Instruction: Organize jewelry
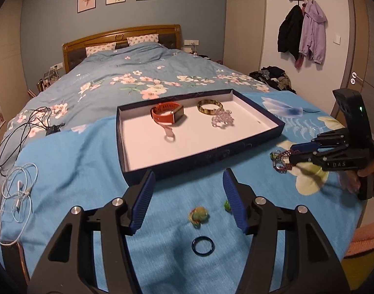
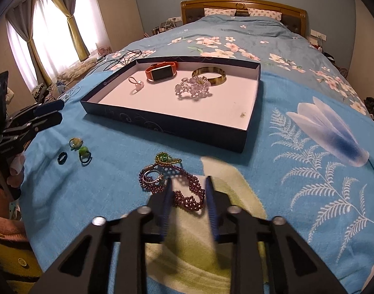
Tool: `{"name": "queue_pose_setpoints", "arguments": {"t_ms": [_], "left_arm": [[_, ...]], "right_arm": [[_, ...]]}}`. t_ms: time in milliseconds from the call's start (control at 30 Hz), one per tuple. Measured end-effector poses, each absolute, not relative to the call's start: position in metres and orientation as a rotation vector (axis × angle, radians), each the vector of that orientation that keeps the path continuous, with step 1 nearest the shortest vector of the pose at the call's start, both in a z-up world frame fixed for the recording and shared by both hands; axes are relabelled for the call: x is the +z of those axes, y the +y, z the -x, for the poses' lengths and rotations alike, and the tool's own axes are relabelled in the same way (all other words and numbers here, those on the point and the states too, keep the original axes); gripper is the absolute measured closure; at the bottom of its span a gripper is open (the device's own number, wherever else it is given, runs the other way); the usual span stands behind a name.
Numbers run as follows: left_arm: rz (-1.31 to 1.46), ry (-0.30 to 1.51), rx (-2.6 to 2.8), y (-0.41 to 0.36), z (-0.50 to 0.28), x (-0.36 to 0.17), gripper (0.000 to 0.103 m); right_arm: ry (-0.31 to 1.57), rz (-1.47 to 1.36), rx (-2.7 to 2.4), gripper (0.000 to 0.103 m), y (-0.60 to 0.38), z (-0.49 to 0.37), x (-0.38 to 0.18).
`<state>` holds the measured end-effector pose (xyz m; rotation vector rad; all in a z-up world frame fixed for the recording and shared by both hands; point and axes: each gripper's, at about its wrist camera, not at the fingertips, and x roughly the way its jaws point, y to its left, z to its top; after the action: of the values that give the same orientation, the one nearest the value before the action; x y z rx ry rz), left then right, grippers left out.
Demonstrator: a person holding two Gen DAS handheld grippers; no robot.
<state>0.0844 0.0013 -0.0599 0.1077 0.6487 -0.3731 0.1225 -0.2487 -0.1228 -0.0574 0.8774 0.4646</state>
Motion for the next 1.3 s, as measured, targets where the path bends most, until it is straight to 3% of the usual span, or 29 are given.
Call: {"name": "queue_pose_setpoints", "arguments": {"t_ms": [100, 767, 1300], "left_arm": [[-0.105, 0.661, -0.382, 0.001, -0.082, -0.064, 0.046], [-0.120, 0.684, -0.404, 0.005, -0.068, -0.071, 0.046], [-0.134, 0.701, -0.440, 0.002, -0.058, -0.075, 0.046]], "right_arm": [[0.868, 0.072, 0.467, 0.098, -0.247, -0.120, -0.121], [0.687, 0.085, 0.559, 0.100, -0.225, -0.093, -0.071], [0.744, -0.007, 0.524, 0.100, -0.251, -0.088, -0.082]]}}
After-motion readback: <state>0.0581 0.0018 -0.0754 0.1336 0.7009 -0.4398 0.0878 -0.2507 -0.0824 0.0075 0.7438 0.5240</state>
